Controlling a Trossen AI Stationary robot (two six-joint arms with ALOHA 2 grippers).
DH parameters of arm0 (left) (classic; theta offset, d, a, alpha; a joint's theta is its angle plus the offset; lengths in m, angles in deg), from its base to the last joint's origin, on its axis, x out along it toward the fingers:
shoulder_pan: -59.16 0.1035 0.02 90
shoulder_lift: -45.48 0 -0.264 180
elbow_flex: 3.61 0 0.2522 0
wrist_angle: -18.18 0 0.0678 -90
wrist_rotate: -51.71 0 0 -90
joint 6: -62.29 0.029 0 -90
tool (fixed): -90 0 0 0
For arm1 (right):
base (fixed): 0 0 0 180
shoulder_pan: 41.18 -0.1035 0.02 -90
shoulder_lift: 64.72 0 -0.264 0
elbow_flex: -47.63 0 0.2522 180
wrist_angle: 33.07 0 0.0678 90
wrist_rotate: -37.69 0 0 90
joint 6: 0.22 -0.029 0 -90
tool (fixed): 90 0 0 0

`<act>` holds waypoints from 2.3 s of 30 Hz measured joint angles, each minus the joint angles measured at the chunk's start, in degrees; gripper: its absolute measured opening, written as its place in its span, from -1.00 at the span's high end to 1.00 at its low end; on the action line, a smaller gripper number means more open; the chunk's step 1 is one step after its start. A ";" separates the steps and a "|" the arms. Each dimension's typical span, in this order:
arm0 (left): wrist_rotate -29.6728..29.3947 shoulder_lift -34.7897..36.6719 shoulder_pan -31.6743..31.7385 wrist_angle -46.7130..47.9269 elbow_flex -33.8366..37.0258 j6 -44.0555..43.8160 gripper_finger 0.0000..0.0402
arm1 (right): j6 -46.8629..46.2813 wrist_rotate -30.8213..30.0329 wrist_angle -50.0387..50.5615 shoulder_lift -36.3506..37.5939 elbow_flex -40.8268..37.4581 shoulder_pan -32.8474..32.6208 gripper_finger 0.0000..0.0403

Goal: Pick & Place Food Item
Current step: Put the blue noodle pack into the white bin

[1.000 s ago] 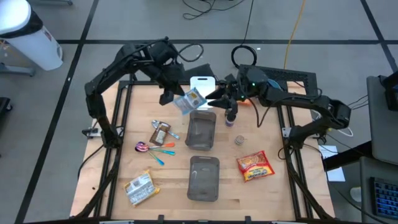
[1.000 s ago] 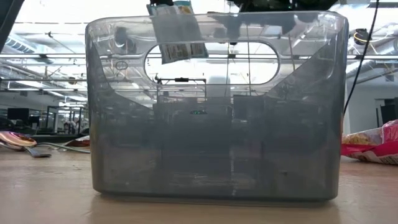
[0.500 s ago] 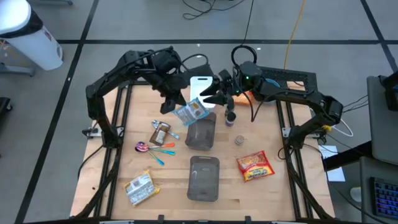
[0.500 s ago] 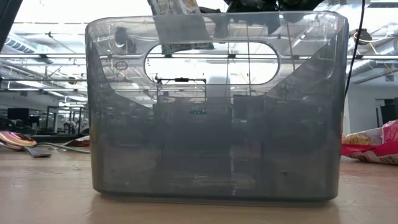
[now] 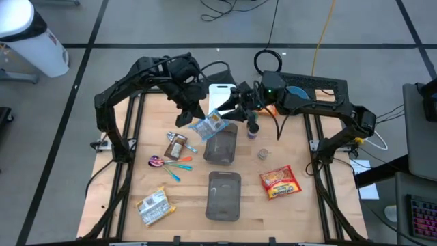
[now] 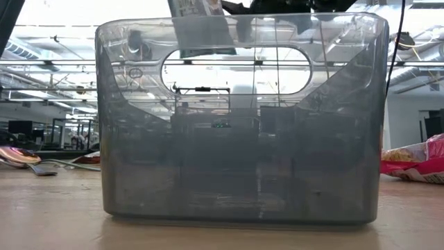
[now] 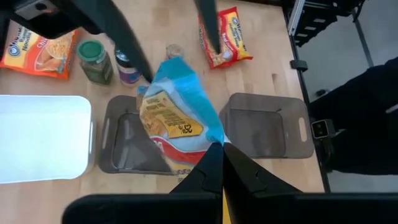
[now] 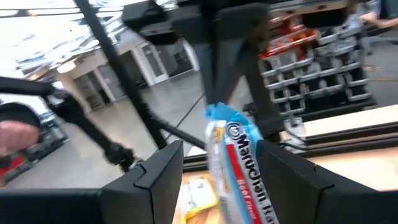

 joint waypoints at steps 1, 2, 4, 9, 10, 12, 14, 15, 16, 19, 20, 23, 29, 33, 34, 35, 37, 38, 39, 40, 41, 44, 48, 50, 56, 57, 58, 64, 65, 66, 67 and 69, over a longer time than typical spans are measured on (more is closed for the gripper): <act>0.13 0.00 0.01 -0.04 0.00 -0.01 1.00 | 0.02 -0.80 0.15 -0.02 0.00 0.00 0.02; 0.33 0.00 -0.07 -0.07 0.02 -0.03 1.00 | 0.00 -1.04 0.14 -0.02 0.00 0.00 0.02; 0.47 -0.02 -0.31 -0.22 0.02 -0.06 1.00 | -0.05 -1.06 -0.24 -0.04 -0.02 0.02 0.02; 1.04 -0.77 -0.89 -1.02 0.07 -0.12 1.00 | -2.56 -0.78 -2.93 -2.01 -0.08 -0.44 0.02; 1.28 -1.14 -1.01 -1.40 0.05 -0.13 1.00 | -3.07 -0.82 -3.28 -2.07 -0.11 -0.62 0.02; 1.40 -1.38 -1.20 -1.20 0.06 -0.29 1.00 | -3.03 -0.80 -4.12 -2.18 -0.04 -0.95 0.02; 1.38 -1.77 -1.21 -1.28 0.07 -0.22 1.00 | -2.98 -0.68 -4.81 -2.89 0.09 -1.39 0.02; 1.43 -1.90 -1.27 -1.35 0.07 -0.18 1.00 | -3.32 -0.62 -4.31 -3.14 0.01 -1.49 0.02; 1.44 -1.90 -1.31 -1.31 0.07 -0.28 1.00 | -3.86 -0.38 -4.26 -3.32 -0.17 -1.51 0.02; 1.42 -1.92 -1.29 -1.31 0.07 -0.59 1.00 | -4.27 0.95 -6.12 -3.59 -0.13 -1.81 0.03; 1.36 -1.92 -1.29 -1.35 0.07 -0.53 1.00 | -4.42 1.00 -6.62 -3.83 0.06 -1.90 0.03; 1.16 -1.95 -1.26 -1.32 0.07 -0.59 1.00 | -5.49 1.55 -5.98 -4.60 -0.12 -1.90 0.03; 1.02 -1.95 -1.26 -1.31 0.07 -0.96 1.00 | -5.36 2.35 -6.61 -4.73 -0.02 -1.88 0.03; 0.96 -1.97 -1.26 -1.31 0.07 -0.98 1.00 | -5.35 2.35 -6.57 -4.92 -0.09 -1.88 0.05; 0.96 -1.97 -1.26 -1.31 0.07 -1.00 0.99 | -5.34 2.38 -6.70 -4.81 -0.09 -1.88 0.08; 0.96 -1.97 -1.26 -1.31 0.07 -1.02 0.99 | -5.30 2.39 -6.69 -4.76 -0.09 -1.88 0.11; 0.96 -1.97 -1.26 -1.31 0.07 -1.02 1.00 | -5.16 2.39 -6.40 -4.78 -0.09 -1.88 0.19; 0.96 -1.97 -1.26 -1.31 0.07 -1.02 1.00 | -5.16 2.39 -6.21 -4.80 -0.09 -1.88 0.24; 0.96 -1.97 -1.26 -1.31 0.07 -1.02 0.99 | -5.16 2.39 -6.17 -4.80 -0.09 -1.88 0.29; 0.96 -1.97 -1.26 -1.31 0.07 -1.02 0.99 | -5.16 2.39 -6.20 -4.80 -0.09 -1.88 0.34; 0.96 -1.97 -1.26 -1.31 0.07 -1.02 0.99 | -5.13 2.41 -6.24 -4.80 -0.09 -1.88 0.39; 0.96 -1.99 -1.26 -1.31 0.07 -1.04 0.99 | -5.10 2.41 -6.23 -4.80 -0.09 -1.88 0.54; 0.98 -1.99 -1.26 -1.31 0.07 -1.07 0.99 | -4.94 2.41 -6.24 -4.80 -0.09 -1.88 0.74; 0.98 -1.99 -1.26 -1.31 0.07 -1.09 0.99 | -4.94 2.41 -6.24 -4.80 -0.09 -1.88 0.83; 0.98 -1.99 -1.26 -1.31 0.07 -1.23 0.99 | -4.96 2.43 -6.24 -4.80 -0.09 -1.88 0.98; 0.96 -1.99 -1.26 -1.31 0.07 -1.33 0.99 | -4.98 2.44 -6.24 -4.80 -0.09 -1.88 0.98; 0.85 -1.99 -1.26 -1.33 0.07 -1.52 0.97 | -4.99 2.46 -6.23 -4.80 -0.09 -1.88 0.98; -4.95 -1.99 -1.00 -3.84 0.07 -4.34 0.91 | -4.85 3.92 -5.79 -4.80 -0.09 -1.86 1.00; -5.48 -1.99 -0.77 -4.40 0.07 -4.50 0.91 | -4.69 3.88 -5.78 -4.80 -0.09 -1.84 1.00; -5.57 -1.99 -0.50 -4.89 0.07 -4.60 0.90 | -4.60 3.78 -5.79 -4.80 -0.09 -1.84 1.00; -5.36 -1.99 -0.16 -5.31 0.07 -4.71 0.90 | -4.48 3.72 -5.83 -4.80 -0.09 -1.84 1.00; -4.01 -1.99 0.53 -5.99 0.07 -5.21 0.90 | -4.18 3.77 -5.82 -4.80 -0.09 -1.84 1.00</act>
